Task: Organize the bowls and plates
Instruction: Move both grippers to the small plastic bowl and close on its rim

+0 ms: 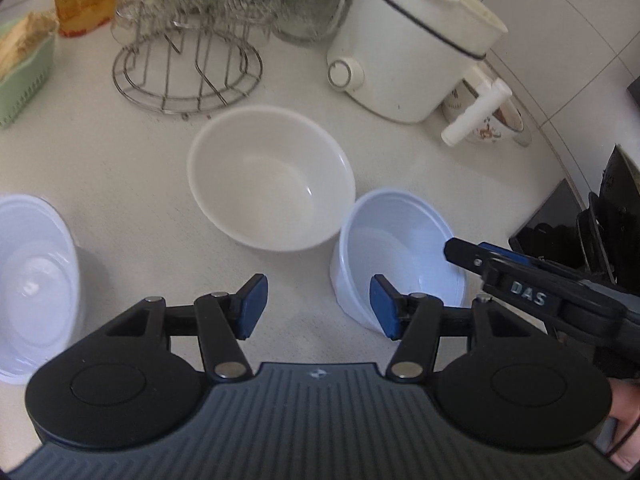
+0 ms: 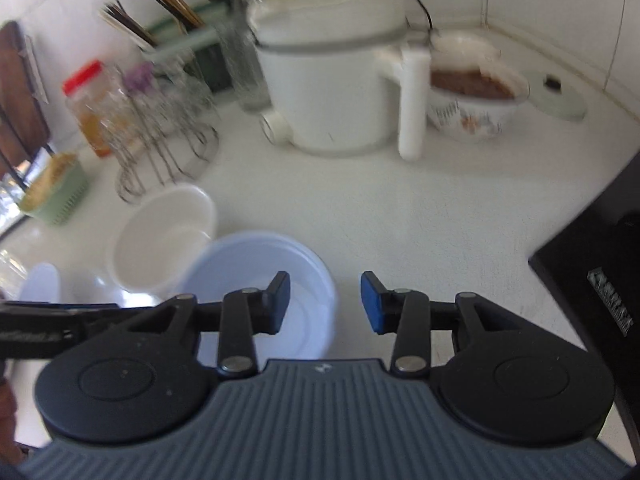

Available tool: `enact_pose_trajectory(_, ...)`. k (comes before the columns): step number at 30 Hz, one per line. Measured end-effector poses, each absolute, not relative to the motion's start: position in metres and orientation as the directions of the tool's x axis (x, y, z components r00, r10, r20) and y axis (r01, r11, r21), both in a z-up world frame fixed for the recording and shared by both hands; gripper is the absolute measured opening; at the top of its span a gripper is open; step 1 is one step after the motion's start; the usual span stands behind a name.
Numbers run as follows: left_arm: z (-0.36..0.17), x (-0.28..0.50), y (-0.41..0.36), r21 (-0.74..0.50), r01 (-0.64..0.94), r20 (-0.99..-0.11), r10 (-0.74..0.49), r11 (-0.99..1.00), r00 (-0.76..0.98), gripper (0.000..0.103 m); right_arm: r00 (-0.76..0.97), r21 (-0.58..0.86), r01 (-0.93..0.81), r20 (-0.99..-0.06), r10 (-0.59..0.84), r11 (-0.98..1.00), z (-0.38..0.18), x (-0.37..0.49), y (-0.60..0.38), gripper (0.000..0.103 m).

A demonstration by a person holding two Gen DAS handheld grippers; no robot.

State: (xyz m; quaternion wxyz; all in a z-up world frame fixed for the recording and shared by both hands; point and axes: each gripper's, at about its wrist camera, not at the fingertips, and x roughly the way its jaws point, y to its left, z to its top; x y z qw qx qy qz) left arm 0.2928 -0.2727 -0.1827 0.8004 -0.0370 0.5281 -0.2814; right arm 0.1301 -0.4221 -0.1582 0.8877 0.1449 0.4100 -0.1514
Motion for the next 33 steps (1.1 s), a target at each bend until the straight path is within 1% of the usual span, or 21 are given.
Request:
enact_pose_trajectory(4,-0.193,0.296,-0.283,-0.371,0.403,-0.831,-0.493,0.836,0.257,0.060,0.602,0.186,0.397,-0.792,-0.102,0.899,-0.169,0.133,-0.434,0.040)
enact_pose_trajectory(6,-0.194,0.301,-0.290,-0.362,0.412,-0.837,-0.486,0.836,0.251,0.054,0.595,0.199,0.407,-0.798,-0.093,0.891,-0.173,0.135,-0.438,0.038)
enact_pose_trajectory(7,-0.194,0.304,-0.293,-0.365,0.412,-0.838,-0.487,0.835,0.244,0.052,0.590,0.199,0.413,-0.802,-0.094,0.889,-0.174,0.136,-0.439,0.035)
enact_pose_trajectory(8,-0.194,0.307,-0.296,-0.375,0.411,-0.838,-0.493,0.831,0.232,0.047,0.587,0.202,0.414,-0.804,-0.091,0.888,-0.175,0.137,-0.440,0.033)
enact_pose_trajectory(10,-0.195,0.312,-0.303,-0.377,0.420,-0.840,-0.496,0.826,0.219,0.038,0.583,0.200,0.410,-0.808,-0.087,0.890,-0.175,0.140,-0.440,0.024)
enact_pose_trajectory(11,-0.195,0.313,-0.307,-0.360,0.426,-0.849,-0.481,0.830,0.220,0.028,0.580,0.200,0.409,-0.810,-0.084,0.890,-0.175,0.142,-0.441,0.021)
enact_pose_trajectory(12,-0.194,0.313,-0.311,-0.349,0.434,-0.854,-0.473,0.831,0.218,0.022,0.578,0.208,0.411,-0.813,-0.077,0.887,-0.176,0.144,-0.443,0.017)
enact_pose_trajectory(15,-0.192,0.313,-0.319,-0.373,0.439,-0.846,-0.494,0.817,0.202,0.015,0.568,0.224,0.425,-0.821,-0.066,0.877,-0.176,0.144,-0.445,0.014)
enact_pose_trajectory(17,-0.191,0.311,-0.322,-0.364,0.446,-0.848,-0.489,0.818,0.205,0.015,0.563,0.222,0.435,-0.823,-0.071,0.872,-0.175,0.144,-0.445,0.014)
enact_pose_trajectory(23,-0.182,0.308,-0.316,-0.387,0.434,-0.841,-0.505,0.813,0.195,0.015,0.572,0.248,0.450,-0.818,-0.063,0.858,-0.168,0.136,-0.445,0.014)
enact_pose_trajectory(33,-0.146,0.292,-0.287,-0.410,0.431,-0.807,-0.540,0.804,0.239,0.015,0.615,0.301,0.444,-0.788,-0.042,0.844,-0.137,0.108,-0.419,0.014)
